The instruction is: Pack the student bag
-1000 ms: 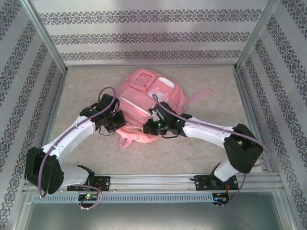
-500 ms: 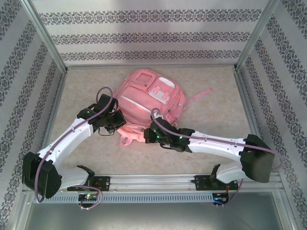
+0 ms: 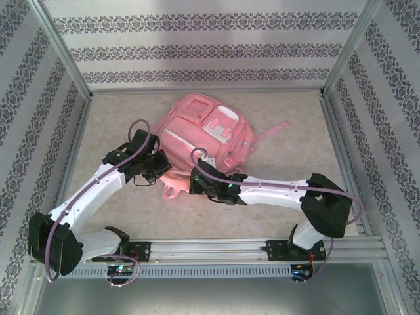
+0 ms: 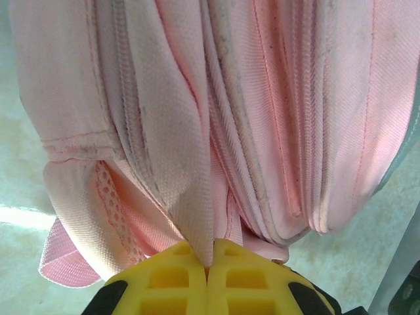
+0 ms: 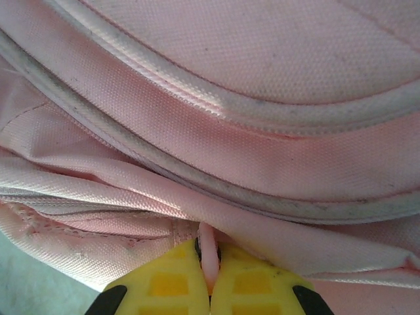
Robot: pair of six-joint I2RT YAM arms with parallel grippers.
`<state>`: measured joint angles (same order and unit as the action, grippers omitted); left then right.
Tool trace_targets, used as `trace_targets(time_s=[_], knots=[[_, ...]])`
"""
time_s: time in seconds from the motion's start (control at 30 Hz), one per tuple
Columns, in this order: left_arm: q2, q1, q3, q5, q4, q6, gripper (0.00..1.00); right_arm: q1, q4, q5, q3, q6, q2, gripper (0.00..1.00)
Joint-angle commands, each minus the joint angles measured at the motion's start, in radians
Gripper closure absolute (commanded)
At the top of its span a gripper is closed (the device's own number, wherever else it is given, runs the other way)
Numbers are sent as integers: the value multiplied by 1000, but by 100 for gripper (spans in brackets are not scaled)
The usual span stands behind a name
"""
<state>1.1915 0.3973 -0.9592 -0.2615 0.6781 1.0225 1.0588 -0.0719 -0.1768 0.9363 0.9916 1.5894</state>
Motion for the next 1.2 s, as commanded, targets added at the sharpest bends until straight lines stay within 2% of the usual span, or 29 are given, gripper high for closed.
trace_targets(time_s=[0.0,0.13,0.37,0.57,0.67,0.8,0.83,0.93,1.03,1.17], knots=[[-98,-14,-43,52,-28,-8,100,-17,-241,-158,-47,69,23,100],[-113,-16,-25,90,-19,-23,100,-59,-253,-213,-137,100,-71,100],[-69,-22,36,95,-34,-53,100,-87,-81,-197,-237,-83,-315,100],[-66,-25,57,89,-53,-44,100,-109,-136,-237,-247,-144,-423,100],[-61,-26,45,72,-58,-42,100,-109,-109,-184,-271,-154,-404,100],[-31,-24,11,-36,-83,-102,100,-98,32,60,-284,-298,-356,100],[-17,-22,-10,-46,-60,-128,97,-92,48,94,-291,-336,-362,100],[-2,-13,-83,-51,13,-251,80,-81,80,118,-334,-395,-403,100],[2,-3,-160,-7,95,-343,64,-73,104,96,-389,-442,-437,100],[19,16,-195,-66,56,-333,51,-74,159,101,-449,-484,-469,100]])
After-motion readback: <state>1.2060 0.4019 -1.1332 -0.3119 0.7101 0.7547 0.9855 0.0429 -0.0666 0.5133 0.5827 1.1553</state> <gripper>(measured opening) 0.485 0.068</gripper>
